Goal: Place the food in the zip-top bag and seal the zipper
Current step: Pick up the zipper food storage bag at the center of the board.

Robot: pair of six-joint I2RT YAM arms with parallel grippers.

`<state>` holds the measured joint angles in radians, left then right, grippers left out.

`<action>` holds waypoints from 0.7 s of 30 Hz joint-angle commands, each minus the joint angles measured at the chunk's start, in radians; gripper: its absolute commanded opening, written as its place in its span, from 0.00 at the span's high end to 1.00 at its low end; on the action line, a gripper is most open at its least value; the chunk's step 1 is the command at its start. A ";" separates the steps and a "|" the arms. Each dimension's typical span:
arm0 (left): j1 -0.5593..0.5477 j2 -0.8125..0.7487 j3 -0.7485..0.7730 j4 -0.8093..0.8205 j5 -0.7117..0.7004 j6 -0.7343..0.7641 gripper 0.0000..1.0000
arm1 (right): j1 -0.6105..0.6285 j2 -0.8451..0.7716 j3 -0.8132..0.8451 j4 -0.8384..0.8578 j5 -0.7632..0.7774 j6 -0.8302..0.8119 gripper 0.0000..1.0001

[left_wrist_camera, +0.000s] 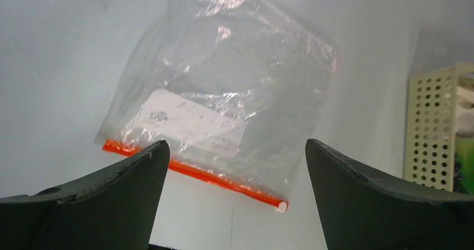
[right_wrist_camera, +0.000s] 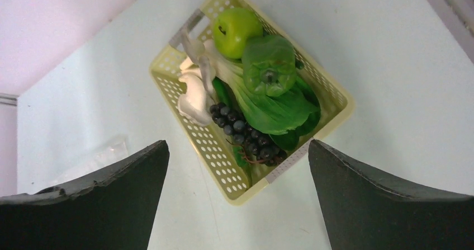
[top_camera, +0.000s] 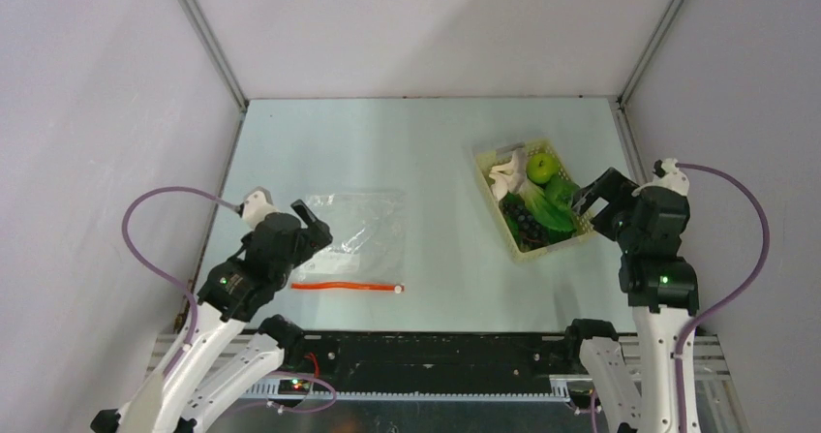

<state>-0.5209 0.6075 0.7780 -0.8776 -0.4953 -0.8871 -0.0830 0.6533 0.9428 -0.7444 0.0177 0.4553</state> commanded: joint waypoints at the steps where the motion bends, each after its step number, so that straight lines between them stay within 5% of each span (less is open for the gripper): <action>1: -0.002 -0.010 -0.079 0.012 0.067 -0.088 0.02 | -0.003 -0.055 -0.031 0.097 -0.064 -0.024 0.00; 6: -0.002 -0.018 -0.133 -0.027 0.075 -0.134 0.02 | -0.002 -0.093 -0.120 0.314 -0.437 -0.058 0.00; 10: -0.004 -0.028 -0.189 0.014 0.149 -0.155 0.02 | 0.006 -0.040 -0.127 0.340 -0.565 -0.046 0.00; 16: -0.041 0.076 -0.341 0.225 0.302 -0.332 0.02 | 0.047 0.032 -0.125 0.295 -0.579 -0.051 0.00; 21: -0.106 0.086 -0.389 0.334 0.213 -0.545 0.02 | 0.067 0.018 -0.131 0.256 -0.532 -0.071 0.00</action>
<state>-0.5842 0.7078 0.3927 -0.6861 -0.2405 -1.2350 -0.0280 0.6971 0.8112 -0.4816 -0.5129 0.4110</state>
